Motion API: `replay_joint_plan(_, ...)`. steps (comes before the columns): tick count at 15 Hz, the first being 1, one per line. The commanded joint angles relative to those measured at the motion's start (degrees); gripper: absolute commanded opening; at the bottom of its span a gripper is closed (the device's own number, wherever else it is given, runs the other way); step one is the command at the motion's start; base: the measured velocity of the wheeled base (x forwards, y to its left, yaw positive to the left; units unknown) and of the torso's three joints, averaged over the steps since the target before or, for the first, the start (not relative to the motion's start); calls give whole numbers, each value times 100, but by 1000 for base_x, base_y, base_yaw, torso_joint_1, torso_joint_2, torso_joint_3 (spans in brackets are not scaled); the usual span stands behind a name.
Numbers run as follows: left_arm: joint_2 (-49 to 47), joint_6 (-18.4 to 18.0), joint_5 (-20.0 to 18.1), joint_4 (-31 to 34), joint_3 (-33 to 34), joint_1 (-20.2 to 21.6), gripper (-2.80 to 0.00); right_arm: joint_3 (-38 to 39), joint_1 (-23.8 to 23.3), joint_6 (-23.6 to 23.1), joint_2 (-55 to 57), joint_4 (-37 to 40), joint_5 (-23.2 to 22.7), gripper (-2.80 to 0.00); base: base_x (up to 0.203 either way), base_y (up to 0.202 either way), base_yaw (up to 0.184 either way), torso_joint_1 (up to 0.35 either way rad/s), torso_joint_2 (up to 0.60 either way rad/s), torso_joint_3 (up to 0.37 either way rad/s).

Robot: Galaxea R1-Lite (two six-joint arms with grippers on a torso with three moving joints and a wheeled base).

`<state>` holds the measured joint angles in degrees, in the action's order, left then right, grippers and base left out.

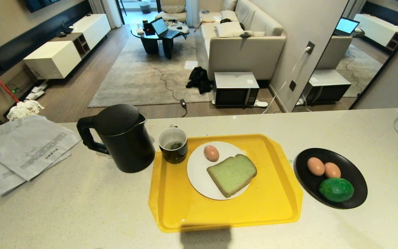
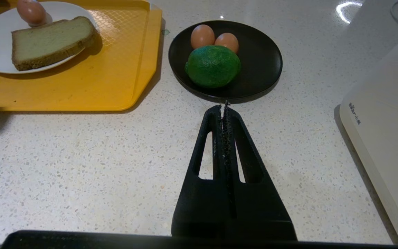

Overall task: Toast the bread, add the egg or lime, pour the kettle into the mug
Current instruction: Pick up the kettle

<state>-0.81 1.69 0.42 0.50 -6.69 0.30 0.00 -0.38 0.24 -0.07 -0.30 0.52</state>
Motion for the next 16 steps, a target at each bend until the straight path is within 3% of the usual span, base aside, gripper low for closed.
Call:
replay_joint_plan(1,-752,119,114,94,-975,-40,-280,0,-1,3,7,-4,0,-280,0,0,0,0,0,0)
replay_joint_plan(4,-2161,307,321,148,-2349,-161,-280,0,3,3,7,-5,0,-280,0,0,0,0,0,0)
replay_joint_plan(6,-2991,678,358,154,-2899,-197,-280,0,3,3,7,-5,0,-280,0,0,0,0,0,0)
replay_joint_plan(8,-3631,1084,241,141,-3144,-216,-280,0,3,3,7,-5,0,-280,0,0,0,0,0,0)
replay_joint_plan(10,-3937,1206,-96,135,-3141,-213,-280,0,-4,2,7,-1,0,-280,0,0,0,0,0,0)
replay_joint_plan(12,-4263,1231,-147,116,-3132,-193,-280,0,3,3,7,-3,0,-280,0,0,0,0,0,0)
replay_joint_plan(13,-4412,1235,-153,43,-3115,-182,0,0,3,3,7,-5,0,-280,0,0,0,0,0,0)
replay_joint_plan(16,-5053,1219,-179,-514,-3083,125,0,0,3,3,7,-5,0,-280,0,0,0,0,0,0)
